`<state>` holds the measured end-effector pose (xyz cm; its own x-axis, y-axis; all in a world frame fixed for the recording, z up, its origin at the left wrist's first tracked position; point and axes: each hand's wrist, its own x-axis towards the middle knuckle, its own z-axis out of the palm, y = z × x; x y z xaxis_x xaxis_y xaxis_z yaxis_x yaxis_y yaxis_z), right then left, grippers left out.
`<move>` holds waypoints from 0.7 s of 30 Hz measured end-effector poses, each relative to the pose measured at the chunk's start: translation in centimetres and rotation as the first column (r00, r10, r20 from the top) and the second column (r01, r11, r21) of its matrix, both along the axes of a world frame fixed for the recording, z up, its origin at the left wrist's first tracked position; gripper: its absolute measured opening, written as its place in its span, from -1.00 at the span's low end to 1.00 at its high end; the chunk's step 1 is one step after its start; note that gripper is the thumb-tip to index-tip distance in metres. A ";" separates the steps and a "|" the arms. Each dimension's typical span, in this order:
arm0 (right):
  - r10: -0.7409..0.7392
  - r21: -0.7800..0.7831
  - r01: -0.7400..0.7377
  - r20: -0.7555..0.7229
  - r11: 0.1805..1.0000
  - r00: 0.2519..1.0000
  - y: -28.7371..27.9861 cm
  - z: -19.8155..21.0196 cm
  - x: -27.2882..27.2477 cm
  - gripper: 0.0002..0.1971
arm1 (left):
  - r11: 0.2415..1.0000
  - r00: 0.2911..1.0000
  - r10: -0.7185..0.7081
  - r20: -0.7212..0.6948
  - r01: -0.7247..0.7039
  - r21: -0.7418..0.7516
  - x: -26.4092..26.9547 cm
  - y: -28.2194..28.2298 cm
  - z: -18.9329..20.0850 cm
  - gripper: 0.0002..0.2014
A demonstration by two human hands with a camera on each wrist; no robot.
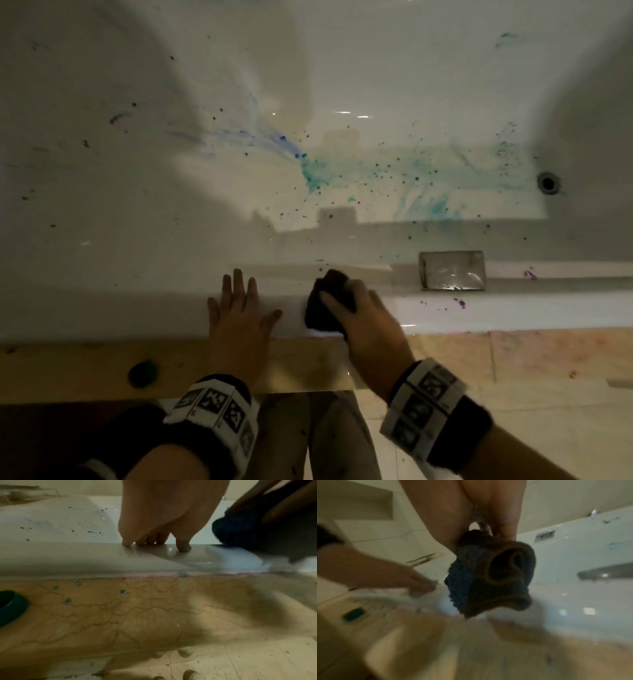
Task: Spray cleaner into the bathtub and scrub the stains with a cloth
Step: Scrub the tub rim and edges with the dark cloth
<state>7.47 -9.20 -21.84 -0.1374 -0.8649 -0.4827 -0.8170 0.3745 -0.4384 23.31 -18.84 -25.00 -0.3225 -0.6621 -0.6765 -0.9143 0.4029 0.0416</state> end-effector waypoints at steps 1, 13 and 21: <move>-0.001 0.021 0.003 -0.075 1.000 0.997 0.4 -0.4 0.6 -0.50 | 1.000 1.000 0.009 -0.013 -0.009 0.000 0.0 0.0 -0.1 -0.32; -0.034 0.012 0.037 -0.177 0.999 0.984 -0.9 -1.1 -10.4 -0.51 | 0.996 0.892 -0.076 -0.445 0.046 -0.077 -4.8 5.4 -0.6 -0.39; 0.119 -0.134 -0.122 -0.031 0.983 0.992 3.2 2.0 -12.3 -0.46 | 0.971 0.808 0.188 -0.559 -0.238 -0.018 -10.3 9.8 -0.9 -0.48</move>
<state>-4.85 -5.96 -19.80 -0.0375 -0.9329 -0.3583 -0.8630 0.2110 -0.4590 13.00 -9.08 -25.89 -0.4677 -0.8032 -0.3690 -0.8119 0.2254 0.5385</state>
